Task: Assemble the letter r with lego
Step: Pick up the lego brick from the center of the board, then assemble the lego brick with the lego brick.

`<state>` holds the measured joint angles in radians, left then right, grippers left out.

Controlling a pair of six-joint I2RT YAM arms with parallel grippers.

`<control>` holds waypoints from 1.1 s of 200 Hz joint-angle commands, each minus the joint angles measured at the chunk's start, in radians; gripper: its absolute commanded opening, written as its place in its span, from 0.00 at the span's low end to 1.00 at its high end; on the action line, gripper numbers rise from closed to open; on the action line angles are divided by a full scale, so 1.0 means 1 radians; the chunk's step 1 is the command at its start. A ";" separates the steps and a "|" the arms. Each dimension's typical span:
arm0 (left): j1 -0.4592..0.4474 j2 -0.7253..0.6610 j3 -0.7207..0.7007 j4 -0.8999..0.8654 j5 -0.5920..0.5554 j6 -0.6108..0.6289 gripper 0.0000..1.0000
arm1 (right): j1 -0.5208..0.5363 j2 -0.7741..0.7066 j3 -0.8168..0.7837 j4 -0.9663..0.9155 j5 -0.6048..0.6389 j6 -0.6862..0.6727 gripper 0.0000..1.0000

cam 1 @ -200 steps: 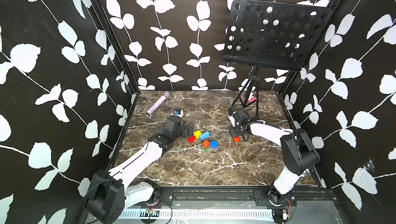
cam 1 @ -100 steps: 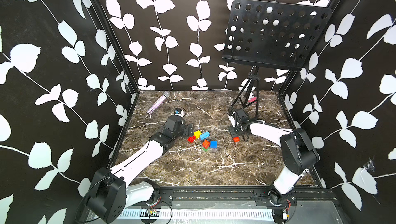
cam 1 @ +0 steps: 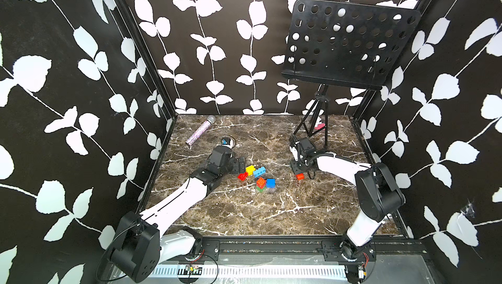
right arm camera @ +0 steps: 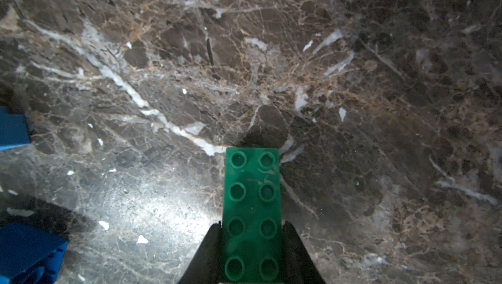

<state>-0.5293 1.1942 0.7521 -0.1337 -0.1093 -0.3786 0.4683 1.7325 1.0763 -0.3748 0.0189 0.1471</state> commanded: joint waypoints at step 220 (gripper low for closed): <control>0.059 0.095 -0.043 0.134 0.671 -0.093 0.79 | 0.341 -0.363 -0.214 0.312 -0.256 -0.011 0.27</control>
<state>-0.4725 1.3354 0.7441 0.0460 0.5709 -0.4870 0.7872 1.3422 0.8135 -0.1074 -0.2676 0.1715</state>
